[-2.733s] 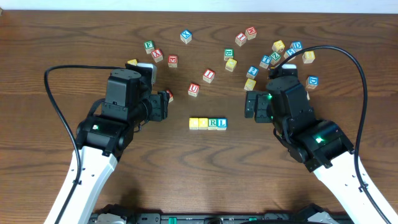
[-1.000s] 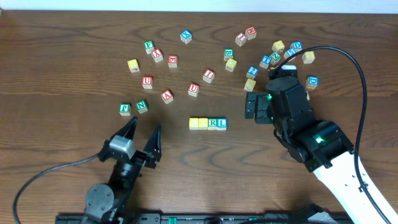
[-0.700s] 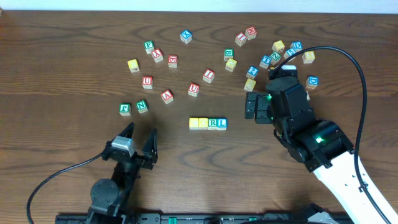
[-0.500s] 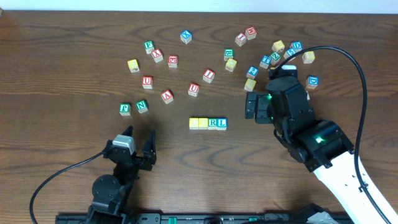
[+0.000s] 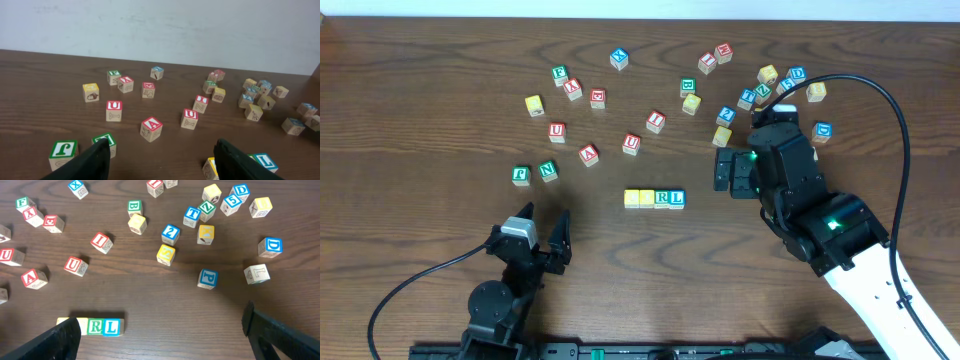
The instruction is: Spell out CORL
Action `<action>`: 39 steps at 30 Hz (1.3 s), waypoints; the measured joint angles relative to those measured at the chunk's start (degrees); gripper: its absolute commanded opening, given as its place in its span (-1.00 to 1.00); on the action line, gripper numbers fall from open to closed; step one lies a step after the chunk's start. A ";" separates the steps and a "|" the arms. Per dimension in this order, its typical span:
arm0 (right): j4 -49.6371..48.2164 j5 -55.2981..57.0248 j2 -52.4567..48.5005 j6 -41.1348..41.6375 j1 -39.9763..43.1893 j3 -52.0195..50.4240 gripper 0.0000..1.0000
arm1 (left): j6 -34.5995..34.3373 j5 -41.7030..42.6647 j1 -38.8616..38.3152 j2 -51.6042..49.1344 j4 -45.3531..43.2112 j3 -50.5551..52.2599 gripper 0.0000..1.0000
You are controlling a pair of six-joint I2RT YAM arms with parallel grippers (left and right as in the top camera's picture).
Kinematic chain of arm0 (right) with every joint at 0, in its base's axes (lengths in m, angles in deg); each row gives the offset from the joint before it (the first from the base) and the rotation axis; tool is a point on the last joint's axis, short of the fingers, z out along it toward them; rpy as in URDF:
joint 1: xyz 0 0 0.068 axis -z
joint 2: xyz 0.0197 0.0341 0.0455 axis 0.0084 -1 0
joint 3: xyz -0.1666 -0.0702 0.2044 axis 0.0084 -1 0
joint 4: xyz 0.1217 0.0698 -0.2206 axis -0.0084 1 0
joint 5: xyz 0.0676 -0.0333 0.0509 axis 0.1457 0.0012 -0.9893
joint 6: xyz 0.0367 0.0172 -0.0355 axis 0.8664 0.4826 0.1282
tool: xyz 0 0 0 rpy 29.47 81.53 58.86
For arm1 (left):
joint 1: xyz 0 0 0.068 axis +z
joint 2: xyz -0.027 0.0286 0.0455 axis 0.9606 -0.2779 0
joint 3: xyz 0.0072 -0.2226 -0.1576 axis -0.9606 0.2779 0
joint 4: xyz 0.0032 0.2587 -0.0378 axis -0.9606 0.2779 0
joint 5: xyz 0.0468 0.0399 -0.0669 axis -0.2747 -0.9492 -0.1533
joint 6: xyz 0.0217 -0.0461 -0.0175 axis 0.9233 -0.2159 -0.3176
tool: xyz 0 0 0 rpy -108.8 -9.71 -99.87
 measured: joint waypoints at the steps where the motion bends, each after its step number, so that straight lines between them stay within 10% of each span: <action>1: 0.00 0.02 0.00 0.00 0.00 0.00 0.99 | 0.00 0.00 0.00 0.00 0.00 0.00 0.31; 25: -0.66 0.09 0.20 0.00 0.00 -0.20 0.99 | 0.00 0.00 0.00 0.00 0.00 0.00 0.31; 39: -58.90 -0.28 29.40 -12.48 0.50 -45.66 0.99 | 0.02 0.04 0.04 0.02 0.46 -0.35 0.30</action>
